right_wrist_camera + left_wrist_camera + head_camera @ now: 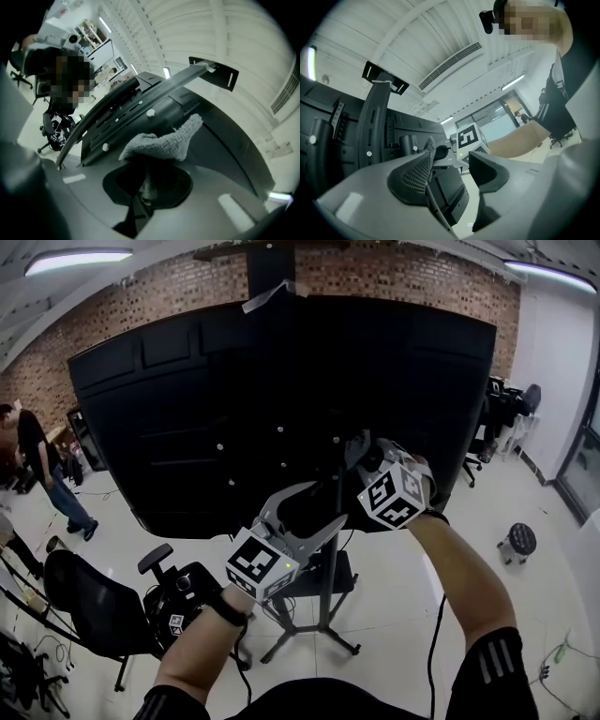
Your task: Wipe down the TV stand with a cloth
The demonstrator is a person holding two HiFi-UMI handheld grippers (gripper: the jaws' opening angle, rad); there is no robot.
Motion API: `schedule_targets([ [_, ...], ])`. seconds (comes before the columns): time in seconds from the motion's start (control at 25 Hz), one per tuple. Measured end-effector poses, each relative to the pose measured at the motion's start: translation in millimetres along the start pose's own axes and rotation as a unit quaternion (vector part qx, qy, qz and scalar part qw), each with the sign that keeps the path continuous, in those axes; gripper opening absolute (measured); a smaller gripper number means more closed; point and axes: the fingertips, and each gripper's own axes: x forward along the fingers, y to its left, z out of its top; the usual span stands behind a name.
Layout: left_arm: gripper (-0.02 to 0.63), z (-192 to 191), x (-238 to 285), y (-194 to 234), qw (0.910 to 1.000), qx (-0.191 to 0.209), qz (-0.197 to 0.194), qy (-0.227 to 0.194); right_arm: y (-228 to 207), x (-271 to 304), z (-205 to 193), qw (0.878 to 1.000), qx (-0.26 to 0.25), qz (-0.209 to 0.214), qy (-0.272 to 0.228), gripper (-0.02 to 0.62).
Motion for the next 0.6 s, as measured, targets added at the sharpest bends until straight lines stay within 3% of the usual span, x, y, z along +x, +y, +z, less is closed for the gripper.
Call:
schedule_targets([
  [0.28,0.282,-9.5,15.6,0.6,0.9999,-0.007,0.009,0.007,-1.0,13.8,-3.8,0.998,-0.068,-0.015,-0.01,0.031],
  [0.6,0.281,-15.6,41.4,-12.1,0.9999,-0.012,-0.002,0.004,-26.2,-9.9,-48.3,0.998,-0.049,-0.039,0.003,0.031],
])
